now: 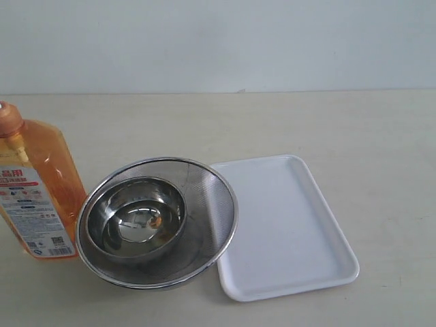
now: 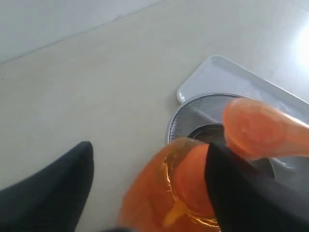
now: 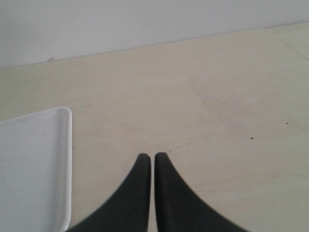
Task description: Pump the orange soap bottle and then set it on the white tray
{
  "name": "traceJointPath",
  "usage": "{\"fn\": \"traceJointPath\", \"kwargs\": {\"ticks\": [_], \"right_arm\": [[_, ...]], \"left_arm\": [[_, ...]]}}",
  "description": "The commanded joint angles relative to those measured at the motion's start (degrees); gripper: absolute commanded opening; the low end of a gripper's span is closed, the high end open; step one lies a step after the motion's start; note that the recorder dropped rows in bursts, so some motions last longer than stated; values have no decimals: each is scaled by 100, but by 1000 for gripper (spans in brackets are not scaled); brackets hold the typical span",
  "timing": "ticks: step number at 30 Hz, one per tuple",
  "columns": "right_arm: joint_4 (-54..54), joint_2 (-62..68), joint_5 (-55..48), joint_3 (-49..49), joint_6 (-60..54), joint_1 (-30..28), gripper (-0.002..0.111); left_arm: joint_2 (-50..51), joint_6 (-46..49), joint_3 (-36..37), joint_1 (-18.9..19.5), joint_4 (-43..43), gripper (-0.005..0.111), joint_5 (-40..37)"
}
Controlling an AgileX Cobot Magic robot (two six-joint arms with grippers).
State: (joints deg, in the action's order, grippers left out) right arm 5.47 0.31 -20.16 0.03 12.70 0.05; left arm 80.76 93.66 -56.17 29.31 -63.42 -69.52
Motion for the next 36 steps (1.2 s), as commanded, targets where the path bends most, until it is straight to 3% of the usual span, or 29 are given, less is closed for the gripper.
{"fn": "traceJointPath", "kwargs": {"ticks": [1,7,15,24,36], "right_arm": [[30,-31,63,-3,19,-5,0],[30,-31,63,-3,19,-5,0],[30,-31,26,-3,20,-5,0],[30,-31,26,-3,20,-5,0],[30,-31,36,-3,20,-5,0]], "left_arm": [[-42,-357,66,22,282,61,36],[-42,-857,75,347,291,59,271],[-42,-735,80,262,391,59,-44],[-42,-661,80,262,130,59,680],[-42,-601,126,262,564,59,70]]}}
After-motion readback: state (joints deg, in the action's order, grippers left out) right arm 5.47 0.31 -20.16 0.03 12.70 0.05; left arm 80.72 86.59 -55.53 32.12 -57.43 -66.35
